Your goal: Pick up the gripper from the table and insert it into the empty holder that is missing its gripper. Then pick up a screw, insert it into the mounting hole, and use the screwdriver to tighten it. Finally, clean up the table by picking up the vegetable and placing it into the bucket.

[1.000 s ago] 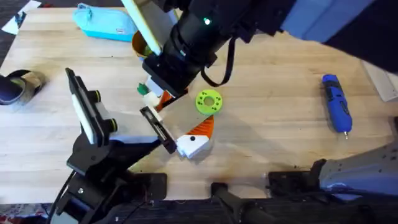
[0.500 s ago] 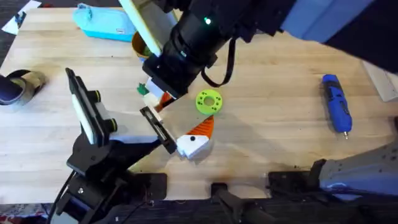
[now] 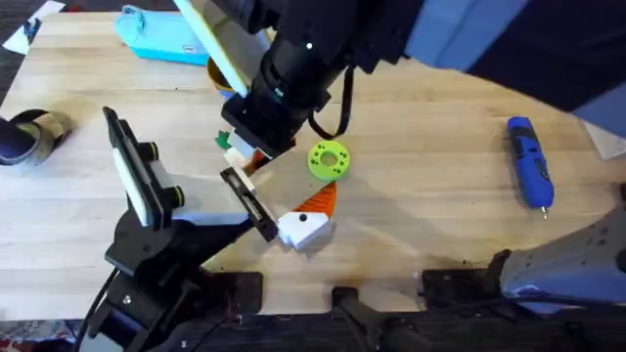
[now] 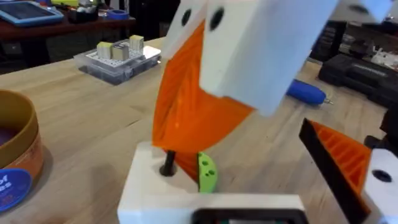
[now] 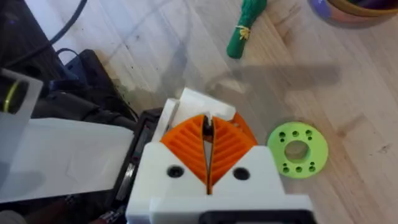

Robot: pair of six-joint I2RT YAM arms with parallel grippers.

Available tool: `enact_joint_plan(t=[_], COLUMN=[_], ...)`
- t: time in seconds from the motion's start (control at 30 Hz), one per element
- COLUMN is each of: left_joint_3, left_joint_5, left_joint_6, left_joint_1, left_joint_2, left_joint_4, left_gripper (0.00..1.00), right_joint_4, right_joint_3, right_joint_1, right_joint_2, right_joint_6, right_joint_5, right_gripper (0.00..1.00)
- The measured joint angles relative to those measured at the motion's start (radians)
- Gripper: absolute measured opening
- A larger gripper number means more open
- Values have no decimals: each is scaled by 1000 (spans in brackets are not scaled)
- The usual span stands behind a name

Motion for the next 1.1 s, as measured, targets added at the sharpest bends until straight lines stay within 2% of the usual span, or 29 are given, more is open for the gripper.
enact_joint_plan(t=[0.87, 0.9, 1.1], left_joint_3=[0, 0, 0], left_joint_5=[-3, -3, -3], left_joint_6=[-9, -9, -10], left_joint_1=[0, 0, 0], left_joint_2=[0, 0, 0], left_joint_4=[0, 0, 0], left_gripper=[987, 987, 986], right_joint_4=[33, 33, 38], right_joint_3=[0, 0, 0], right_joint_1=[0, 0, -1], right_joint_2=[28, 29, 30], right_joint_6=[0, -3, -10], right_joint_5=[-7, -7, -5], right_gripper=[15, 63, 518])
